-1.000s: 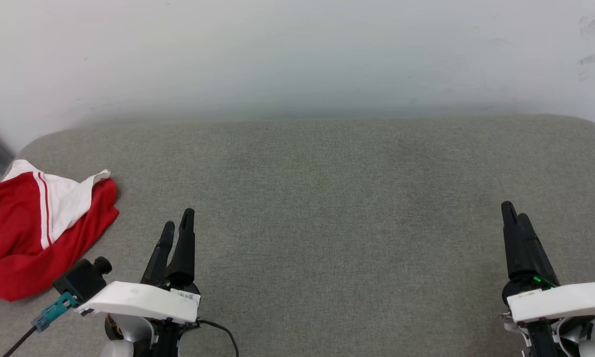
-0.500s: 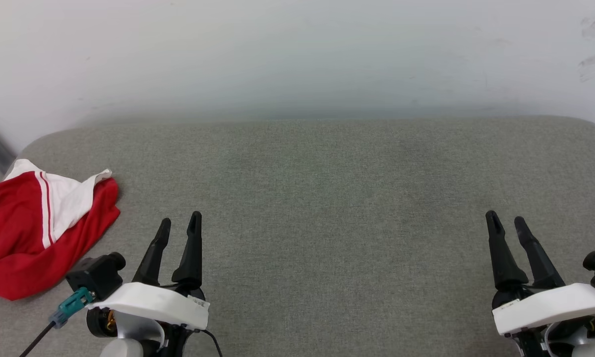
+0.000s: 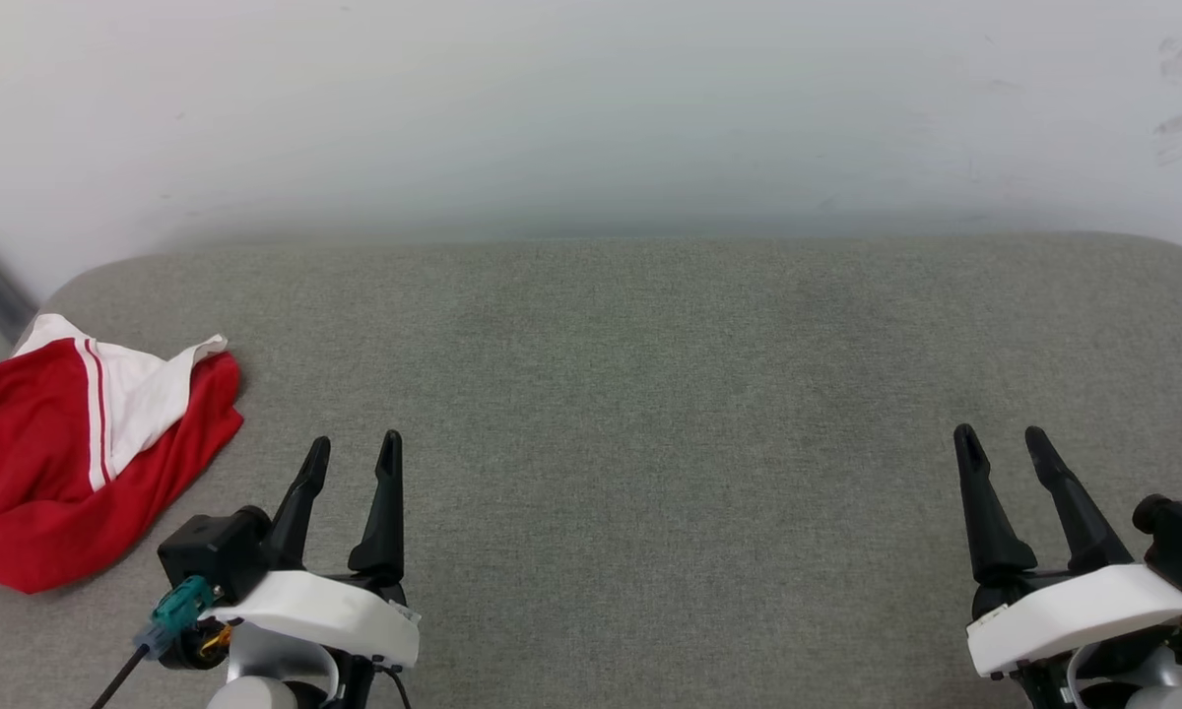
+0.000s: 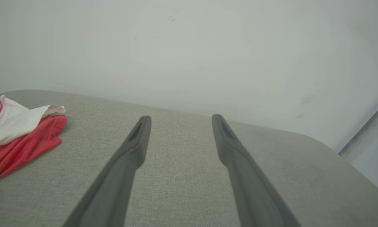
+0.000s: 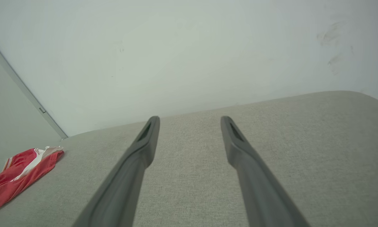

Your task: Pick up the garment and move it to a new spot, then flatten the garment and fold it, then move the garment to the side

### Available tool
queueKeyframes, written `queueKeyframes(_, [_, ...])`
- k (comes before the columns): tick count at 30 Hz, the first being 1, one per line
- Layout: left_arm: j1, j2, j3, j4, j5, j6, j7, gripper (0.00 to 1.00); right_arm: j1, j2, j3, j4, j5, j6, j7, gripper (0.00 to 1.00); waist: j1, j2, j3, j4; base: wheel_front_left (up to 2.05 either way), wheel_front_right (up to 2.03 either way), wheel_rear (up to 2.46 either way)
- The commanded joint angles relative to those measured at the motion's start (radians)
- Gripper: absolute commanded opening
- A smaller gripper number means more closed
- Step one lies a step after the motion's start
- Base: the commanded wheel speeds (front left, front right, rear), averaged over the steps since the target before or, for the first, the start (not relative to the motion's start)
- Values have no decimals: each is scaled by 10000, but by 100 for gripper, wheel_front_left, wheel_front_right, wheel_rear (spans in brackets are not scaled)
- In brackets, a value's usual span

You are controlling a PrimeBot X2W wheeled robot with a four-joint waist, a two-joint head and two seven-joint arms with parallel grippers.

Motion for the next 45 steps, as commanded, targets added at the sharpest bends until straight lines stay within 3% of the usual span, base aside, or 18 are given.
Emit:
queueKeyframes(1, [-35,77,-47,-48,289,47,-101,100,64,10,-17,-178,-328,20,-17,100,0,0,0,6,0,0,0])
queueKeyframes(16, [-90,24,-38,219,1436,147,-440,100,262,73,-8,-630,-1511,22,84,100,0,0,-12,49,0,0,0])
queueKeyframes(45, [-223,-229,-22,667,3054,-113,-993,100,511,83,-158,-969,-2838,14,-176,100,0,0,-27,321,0,0,0])
